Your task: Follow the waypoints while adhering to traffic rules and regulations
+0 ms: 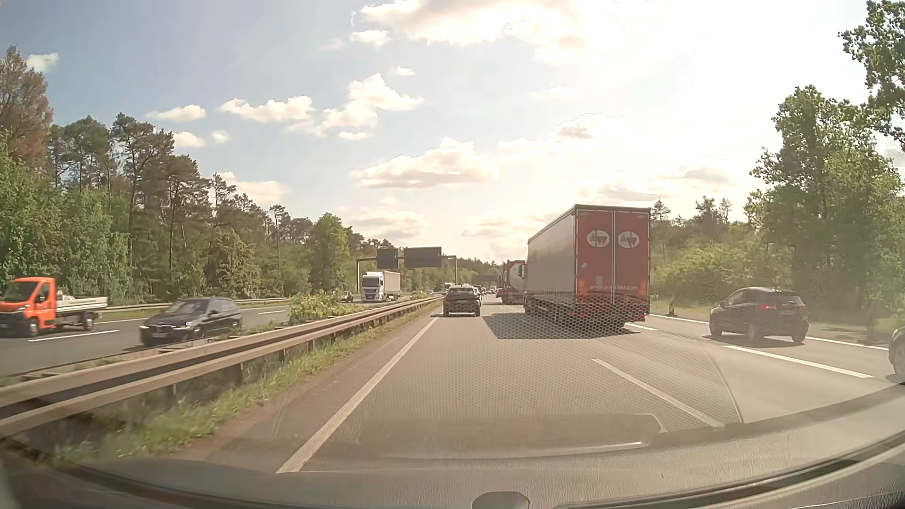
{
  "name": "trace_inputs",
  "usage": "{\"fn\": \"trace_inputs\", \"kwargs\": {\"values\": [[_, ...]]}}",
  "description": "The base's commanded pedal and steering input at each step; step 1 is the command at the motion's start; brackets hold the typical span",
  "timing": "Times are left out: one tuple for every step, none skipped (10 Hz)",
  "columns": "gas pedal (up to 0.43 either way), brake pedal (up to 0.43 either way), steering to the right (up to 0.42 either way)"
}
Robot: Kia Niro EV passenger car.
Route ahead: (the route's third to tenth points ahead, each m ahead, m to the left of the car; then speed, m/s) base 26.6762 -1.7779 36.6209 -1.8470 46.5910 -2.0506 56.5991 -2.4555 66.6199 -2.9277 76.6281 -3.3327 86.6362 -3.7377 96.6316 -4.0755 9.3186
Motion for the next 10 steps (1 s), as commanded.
{"fn": "trace_inputs", "kwargs": {"values": [[0.138,0.000,0.004],[0.138,0.000,0.004],[0.138,0.000,0.004],[0.138,0.000,0.004],[0.138,0.000,0.002],[0.138,0.000,0.002],[0.138,0.000,0.002],[0.118,0.000,0.002],[0.098,0.000,0.002],[0.059,0.000,0.002]]}}
